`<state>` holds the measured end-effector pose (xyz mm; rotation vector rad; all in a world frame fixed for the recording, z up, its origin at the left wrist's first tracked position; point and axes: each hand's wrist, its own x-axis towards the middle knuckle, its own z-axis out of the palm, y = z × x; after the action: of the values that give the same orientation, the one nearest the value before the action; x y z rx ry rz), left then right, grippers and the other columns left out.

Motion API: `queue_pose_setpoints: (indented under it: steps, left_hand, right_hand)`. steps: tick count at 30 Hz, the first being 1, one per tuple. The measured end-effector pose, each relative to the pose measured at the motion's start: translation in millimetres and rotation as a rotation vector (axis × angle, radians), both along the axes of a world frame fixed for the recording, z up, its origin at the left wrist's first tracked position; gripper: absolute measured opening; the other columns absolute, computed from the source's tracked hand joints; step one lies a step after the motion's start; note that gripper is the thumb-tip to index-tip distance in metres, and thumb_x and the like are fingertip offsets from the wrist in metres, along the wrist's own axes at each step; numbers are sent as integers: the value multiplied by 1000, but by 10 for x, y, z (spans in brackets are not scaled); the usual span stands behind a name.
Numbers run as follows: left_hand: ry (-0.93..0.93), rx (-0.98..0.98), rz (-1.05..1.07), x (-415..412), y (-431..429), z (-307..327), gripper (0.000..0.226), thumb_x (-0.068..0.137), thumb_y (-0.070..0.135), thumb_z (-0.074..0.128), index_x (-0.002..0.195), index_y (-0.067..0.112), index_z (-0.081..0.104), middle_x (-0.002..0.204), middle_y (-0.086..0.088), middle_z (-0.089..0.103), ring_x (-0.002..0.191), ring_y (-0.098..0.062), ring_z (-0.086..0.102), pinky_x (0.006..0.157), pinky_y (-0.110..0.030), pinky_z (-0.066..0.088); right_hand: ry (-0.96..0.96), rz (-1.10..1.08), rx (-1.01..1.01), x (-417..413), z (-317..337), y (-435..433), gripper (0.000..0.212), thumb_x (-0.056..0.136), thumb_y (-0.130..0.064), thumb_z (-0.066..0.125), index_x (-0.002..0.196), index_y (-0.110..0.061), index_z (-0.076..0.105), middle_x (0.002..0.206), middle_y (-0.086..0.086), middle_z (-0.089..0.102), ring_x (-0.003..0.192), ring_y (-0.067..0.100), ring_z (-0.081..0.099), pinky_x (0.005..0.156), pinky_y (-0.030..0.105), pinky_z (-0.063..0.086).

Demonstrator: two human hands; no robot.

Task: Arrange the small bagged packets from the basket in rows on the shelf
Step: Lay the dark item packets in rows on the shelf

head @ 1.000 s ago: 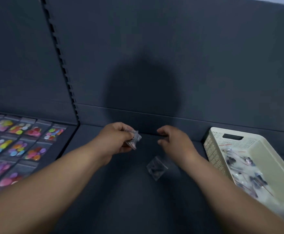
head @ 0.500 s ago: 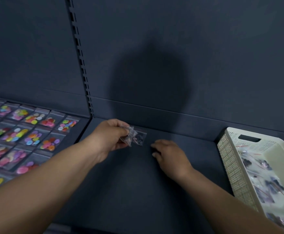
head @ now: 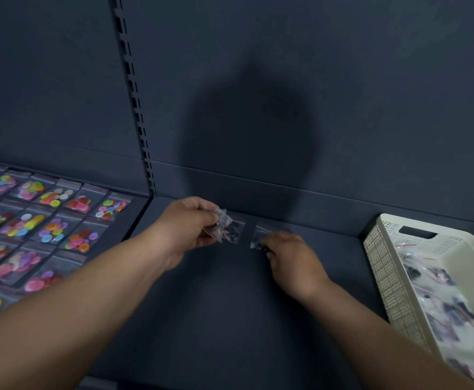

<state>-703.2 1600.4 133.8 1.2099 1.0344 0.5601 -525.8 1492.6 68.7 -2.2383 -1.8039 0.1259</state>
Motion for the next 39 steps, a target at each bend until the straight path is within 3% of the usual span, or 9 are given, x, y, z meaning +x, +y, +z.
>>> queue_pose_setpoints:
  steps: [3, 6, 12, 24, 28, 32, 35, 37, 39]
  left_hand:
    - [0, -4, 14, -7, 12, -7, 16, 92, 0, 53, 86, 13, 60, 77, -7, 63, 64, -14, 60, 55, -24, 52]
    - [3, -8, 22, -3, 16, -6, 16, 92, -1, 52, 86, 12, 59, 78, -8, 62, 64, -15, 59, 55, -24, 52]
    - [-5, -14, 19, 25, 16, 10, 17, 92, -2, 51, 87, 11, 60, 80, -10, 63, 66, -17, 61, 62, -29, 53]
    - [-24, -34, 0, 40, -7, 41, 18, 92, -3, 49, 93, 9, 61, 86, -12, 65, 69, -18, 63, 61, -28, 55]
    - [-19, -30, -17, 28, -25, 52, 17, 92, -2, 48, 95, 9, 61, 89, -12, 66, 71, -18, 64, 57, -25, 54]
    - [-17, -41, -38, 19, -49, 65, 17, 92, -1, 48, 98, 10, 61, 90, -13, 66, 74, -19, 64, 58, -26, 54]
    - [-35, -74, -56, 34, -70, 79, 19, 93, -1, 47, 98, 12, 60, 88, -11, 65, 72, -18, 62, 56, -24, 53]
    - [-48, -97, -82, 57, -93, 90, 20, 93, -1, 46, 99, 12, 59, 87, -10, 63, 71, -17, 60, 56, -24, 51]
    - [-64, -112, -118, 92, -128, 100, 20, 93, -2, 45, 99, 12, 58, 85, -8, 63, 70, -16, 59, 56, -24, 50]
  right_hand:
    - [20, 22, 94, -47, -10, -44, 35, 93, -15, 49, 127, -16, 58, 135, 2, 53, 125, 24, 45, 106, 22, 29]
    - [-15, 95, -45, -106, -12, -97, 48, 99, -35, 38, 145, -22, 33, 155, -4, 25, 143, 16, 19, 113, 21, 6]
    - [2, 79, -144, -116, 6, -126, 61, 98, -50, 29, 151, -25, 12, 159, -9, -2, 145, 8, -7, 112, 21, -8]
    - [-41, 122, -246, -133, -9, -116, 79, 84, -67, 9, 151, -26, 6, 159, -8, -3, 145, 6, -8, 114, 24, -11]
    - [-51, 116, -248, -141, -3, -80, 67, 95, -58, 24, 151, -26, 4, 159, -9, -6, 144, 6, -12, 116, 28, -11]
    - [18, 105, -198, -162, 8, -90, 68, 91, -61, 18, 151, -30, 8, 158, -12, -3, 145, 6, -10, 118, 31, -7]
    - [295, -35, 95, -217, 105, -39, 58, 93, -50, 32, 142, -20, 39, 149, -4, 36, 134, 6, 33, 112, 20, 21]
    - [846, -160, 173, -291, 263, 10, 30, 96, -28, 49, 122, -15, 58, 119, 1, 60, 96, 3, 57, 88, 14, 42]
    - [1287, -184, 136, -361, 380, 32, 14, 94, -21, 53, 103, -18, 63, 96, -1, 66, 77, 8, 60, 73, 20, 48]
